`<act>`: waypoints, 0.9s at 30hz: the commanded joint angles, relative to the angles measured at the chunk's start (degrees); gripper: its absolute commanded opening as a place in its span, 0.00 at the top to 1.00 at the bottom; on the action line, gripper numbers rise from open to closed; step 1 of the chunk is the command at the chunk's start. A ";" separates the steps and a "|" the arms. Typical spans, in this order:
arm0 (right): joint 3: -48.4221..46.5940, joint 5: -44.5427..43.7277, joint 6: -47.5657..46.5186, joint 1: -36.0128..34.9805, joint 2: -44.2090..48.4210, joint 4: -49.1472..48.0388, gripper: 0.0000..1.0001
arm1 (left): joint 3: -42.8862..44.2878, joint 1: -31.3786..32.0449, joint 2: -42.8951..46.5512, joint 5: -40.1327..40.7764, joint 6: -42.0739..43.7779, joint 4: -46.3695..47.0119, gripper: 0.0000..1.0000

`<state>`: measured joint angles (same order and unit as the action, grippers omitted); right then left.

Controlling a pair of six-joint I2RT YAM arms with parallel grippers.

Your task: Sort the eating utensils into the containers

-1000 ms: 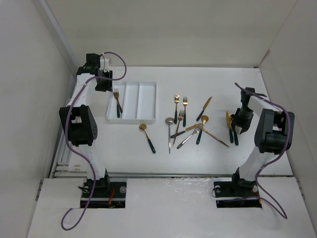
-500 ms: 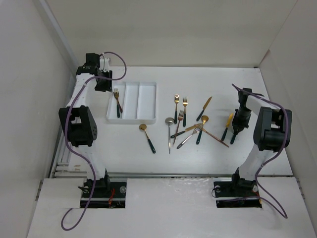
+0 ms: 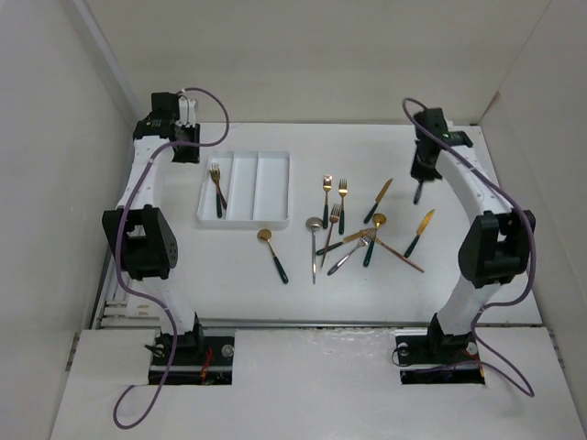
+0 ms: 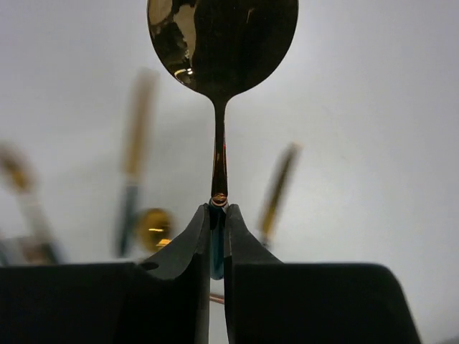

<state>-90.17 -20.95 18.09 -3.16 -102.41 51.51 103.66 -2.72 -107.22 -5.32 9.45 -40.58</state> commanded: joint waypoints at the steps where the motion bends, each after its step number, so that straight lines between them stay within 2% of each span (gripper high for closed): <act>1: -11.65 0.45 2.65 -12.79 2.93 -2.89 1.00 | 1.81 -0.79 6.05 9.25 -3.90 0.76 0.68; 4: -15.38 8.25 6.08 -19.92 -0.41 -11.14 1.00 | 3.21 -2.80 7.28 14.45 -9.36 0.24 0.72; 6: -16.53 11.71 7.31 -23.37 -2.96 -19.81 1.00 | 3.22 -4.65 8.69 10.97 -9.37 0.24 0.72; 8: -18.28 16.61 7.84 -28.10 -5.07 -25.99 1.00 | 0.77 -7.20 11.32 5.60 -9.98 1.19 0.64; 13: -24.69 24.02 14.40 -34.80 -15.94 -42.94 1.00 | -4.95 -7.74 15.98 3.39 -9.45 4.89 0.62; 19: -43.65 28.85 20.41 -38.50 -33.27 -43.86 1.00 | -8.64 -7.74 16.60 1.37 -9.45 5.51 0.61; 21: -45.61 28.34 21.11 -39.38 -37.68 -43.86 1.00 | -9.17 -7.74 17.13 0.85 -9.45 5.51 0.61; 27: -44.21 26.49 21.11 -40.44 -41.46 -43.86 1.00 | -11.72 -7.74 18.36 0.31 -9.45 7.18 0.61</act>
<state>-131.94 5.41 37.93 -43.48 -145.16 12.12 92.36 -10.46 -91.22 -3.66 0.73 -35.77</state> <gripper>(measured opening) 0.090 0.393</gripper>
